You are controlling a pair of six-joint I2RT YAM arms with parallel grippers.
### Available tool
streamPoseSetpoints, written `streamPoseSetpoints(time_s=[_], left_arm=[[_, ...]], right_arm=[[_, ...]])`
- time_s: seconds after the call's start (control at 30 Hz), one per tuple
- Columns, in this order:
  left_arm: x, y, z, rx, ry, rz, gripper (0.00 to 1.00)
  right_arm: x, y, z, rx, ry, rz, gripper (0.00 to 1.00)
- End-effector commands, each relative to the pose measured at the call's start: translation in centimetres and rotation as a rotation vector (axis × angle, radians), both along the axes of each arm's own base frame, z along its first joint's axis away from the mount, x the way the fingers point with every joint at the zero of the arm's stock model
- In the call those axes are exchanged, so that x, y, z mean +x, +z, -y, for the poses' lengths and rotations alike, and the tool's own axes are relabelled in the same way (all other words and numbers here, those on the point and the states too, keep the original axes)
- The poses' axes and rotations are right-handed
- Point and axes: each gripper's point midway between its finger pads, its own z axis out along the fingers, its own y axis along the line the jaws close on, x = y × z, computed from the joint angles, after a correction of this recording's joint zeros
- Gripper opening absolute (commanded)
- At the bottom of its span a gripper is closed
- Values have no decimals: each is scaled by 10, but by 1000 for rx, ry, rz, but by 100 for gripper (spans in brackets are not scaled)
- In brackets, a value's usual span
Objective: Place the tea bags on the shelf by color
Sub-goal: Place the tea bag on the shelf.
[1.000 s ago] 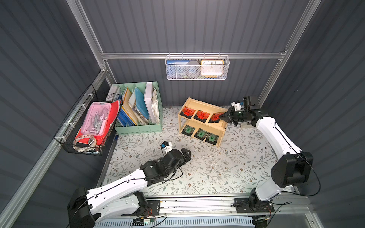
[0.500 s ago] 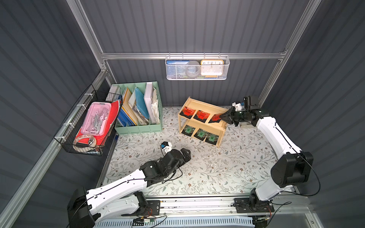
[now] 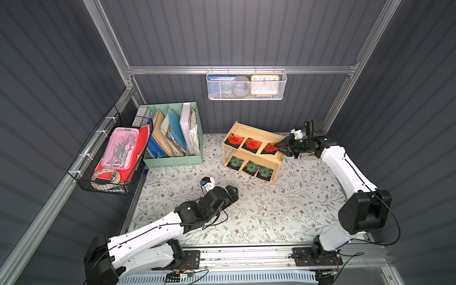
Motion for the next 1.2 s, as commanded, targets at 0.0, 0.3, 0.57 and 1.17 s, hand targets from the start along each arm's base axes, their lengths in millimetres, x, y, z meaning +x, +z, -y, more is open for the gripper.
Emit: streamPoseSetpoints(time_s=[0.0, 0.3, 0.57, 1.17], left_arm=[[-1, -6, -4, 19, 12, -10, 100], [-1, -7, -4, 19, 12, -13, 100], [0, -7, -4, 12, 19, -10, 100], [0, -8, -7, 8, 31, -8, 100]], right_arm=[[1, 1, 4, -25, 6, 2, 28], [1, -2, 7, -59, 14, -13, 29], [4, -4, 7, -68, 20, -25, 29], [-1, -3, 18, -158, 17, -44, 37]])
